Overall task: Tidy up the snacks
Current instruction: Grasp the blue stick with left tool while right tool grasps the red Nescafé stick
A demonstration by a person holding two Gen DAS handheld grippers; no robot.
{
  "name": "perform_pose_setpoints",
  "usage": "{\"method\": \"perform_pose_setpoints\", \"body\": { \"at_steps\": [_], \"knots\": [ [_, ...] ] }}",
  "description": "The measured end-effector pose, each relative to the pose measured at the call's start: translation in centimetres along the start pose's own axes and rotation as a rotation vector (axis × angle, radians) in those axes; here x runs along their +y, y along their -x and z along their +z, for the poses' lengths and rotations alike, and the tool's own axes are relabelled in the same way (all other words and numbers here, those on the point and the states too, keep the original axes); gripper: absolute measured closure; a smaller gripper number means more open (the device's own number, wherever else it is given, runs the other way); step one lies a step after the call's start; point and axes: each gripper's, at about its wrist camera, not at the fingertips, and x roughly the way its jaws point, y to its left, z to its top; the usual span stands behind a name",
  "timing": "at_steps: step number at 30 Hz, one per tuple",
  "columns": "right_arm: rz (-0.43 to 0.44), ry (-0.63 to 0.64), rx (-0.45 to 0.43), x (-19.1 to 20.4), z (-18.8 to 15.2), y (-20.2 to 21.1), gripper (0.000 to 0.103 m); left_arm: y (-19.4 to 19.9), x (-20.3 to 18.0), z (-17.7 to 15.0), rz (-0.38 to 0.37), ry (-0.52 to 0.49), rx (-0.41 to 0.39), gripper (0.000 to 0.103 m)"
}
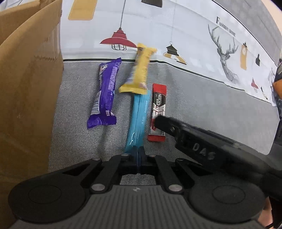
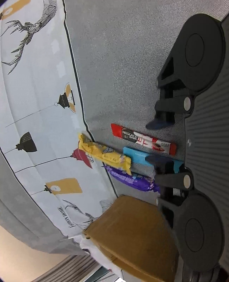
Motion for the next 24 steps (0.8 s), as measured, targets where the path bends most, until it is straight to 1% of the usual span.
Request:
{"method": "perform_pose_setpoints", "body": {
  "at_steps": [1, 4, 7, 10, 12, 13, 14, 15, 16, 17, 19, 21, 22, 23, 24],
  "knots": [
    [-0.009, 0.019, 0.016, 0.2, -0.1, -0.2, 0.098, 0.1, 0.1, 0.0, -0.006, 0.007, 0.002, 0.103],
    [0.004, 0.018, 0.025, 0.3, -0.3, 0.1, 0.099, 0.5, 0.0, -0.4, -0.027, 0.025, 0.034, 0.103],
    [-0.027, 0.035, 0.029, 0.5, -0.5, 1.1, 0.099, 2.0, -0.5, -2.0, -0.034, 0.021, 0.060, 0.103],
    [-0.056, 0.044, 0.026, 0.4, -0.8, 3.6, 0.099, 3.6, -0.7, -3.5, -0.016, -0.002, 0.046, 0.103],
    [-0.062, 0.056, 0.033, 0.3, -1.1, 5.4, 0.099, 3.8, -0.9, -3.7, 0.019, 0.000, 0.026, 0.103],
    [-0.065, 0.054, 0.037, 0.1, -1.4, 6.1, 0.099, 3.5, -0.9, -3.3, 0.032, 0.005, 0.034, 0.102],
    [-0.062, 0.048, 0.044, -0.1, -1.5, 6.6, 0.099, 3.0, -0.9, -2.6, 0.032, 0.011, 0.048, 0.096],
    [-0.055, 0.037, 0.048, -0.3, -1.6, 6.8, 0.099, 2.7, -0.9, -2.0, 0.031, 0.013, 0.045, 0.085],
    [-0.050, 0.025, 0.048, -0.6, -1.6, 6.9, 0.099, 2.2, -1.1, -1.2, 0.045, 0.004, 0.035, 0.076],
    [-0.049, 0.021, 0.045, -0.7, -1.6, 6.9, 0.099, 1.6, -1.3, -0.4, 0.069, -0.012, 0.030, 0.060],
    [-0.056, 0.021, 0.040, -0.8, -1.4, 6.7, 0.099, 0.0, -1.8, 0.9, 0.084, -0.038, 0.033, 0.056],
    [-0.056, 0.016, 0.035, -1.1, -1.1, 6.2, 0.097, -0.8, -2.4, 1.9, 0.091, -0.053, 0.016, 0.046],
    [-0.047, 0.005, 0.037, -1.3, -0.9, 5.7, 0.095, -1.2, -2.8, 2.3, 0.099, -0.071, 0.013, 0.046],
    [-0.044, -0.008, 0.043, -1.6, -0.8, 5.2, 0.095, -1.6, -3.1, 2.6, 0.115, -0.089, 0.010, 0.049],
    [-0.039, -0.016, 0.062, -1.8, -0.7, 4.4, 0.095, -1.7, -3.3, 2.7, 0.134, -0.103, 0.003, 0.063]
  ]
}}
